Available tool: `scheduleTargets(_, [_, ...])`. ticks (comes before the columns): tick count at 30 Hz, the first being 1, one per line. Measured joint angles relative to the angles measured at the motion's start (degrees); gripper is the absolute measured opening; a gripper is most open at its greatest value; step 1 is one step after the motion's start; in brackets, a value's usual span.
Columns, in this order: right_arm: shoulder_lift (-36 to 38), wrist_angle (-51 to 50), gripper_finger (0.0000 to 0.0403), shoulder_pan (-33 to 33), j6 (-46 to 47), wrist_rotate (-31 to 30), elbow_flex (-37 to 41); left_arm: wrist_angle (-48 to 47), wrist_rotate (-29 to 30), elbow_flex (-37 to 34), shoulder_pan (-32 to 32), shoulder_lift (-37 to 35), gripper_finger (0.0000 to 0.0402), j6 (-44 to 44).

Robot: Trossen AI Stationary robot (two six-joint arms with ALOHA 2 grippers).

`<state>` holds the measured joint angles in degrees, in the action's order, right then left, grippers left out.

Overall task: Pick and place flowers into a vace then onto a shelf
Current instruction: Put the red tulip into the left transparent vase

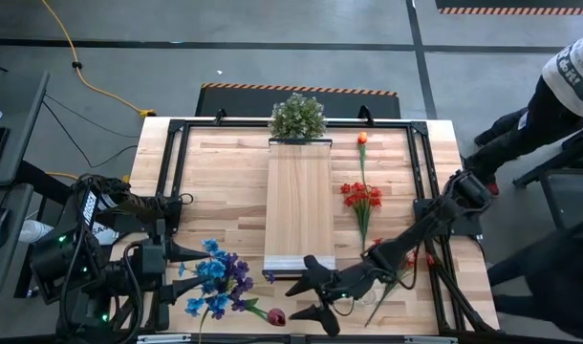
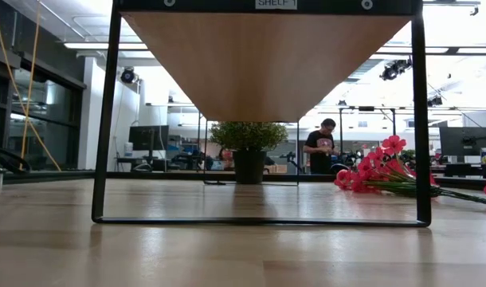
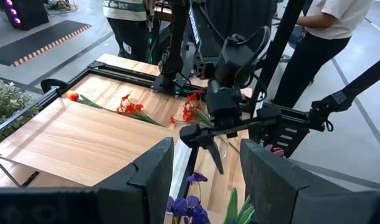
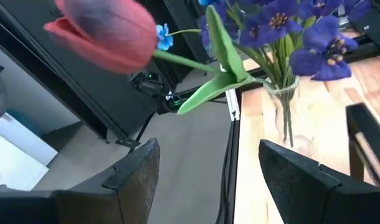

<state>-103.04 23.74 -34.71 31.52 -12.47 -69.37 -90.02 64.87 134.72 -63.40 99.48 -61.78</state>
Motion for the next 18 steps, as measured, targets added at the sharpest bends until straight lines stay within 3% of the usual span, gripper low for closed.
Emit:
scheduleTargets(11, [-0.8, 6.5, 0.0262, 1.8, -0.6, 2.4, -0.2, 0.0, 0.0, 0.0, 0.0, 0.0, 0.0216, 0.0])
scheduleTargets(18, [-0.8, -2.8, 0.0262, 1.9, -3.7, 2.6, -7.3, 0.0, 0.0, 0.0, 0.0, 0.0, 0.0216, 0.0])
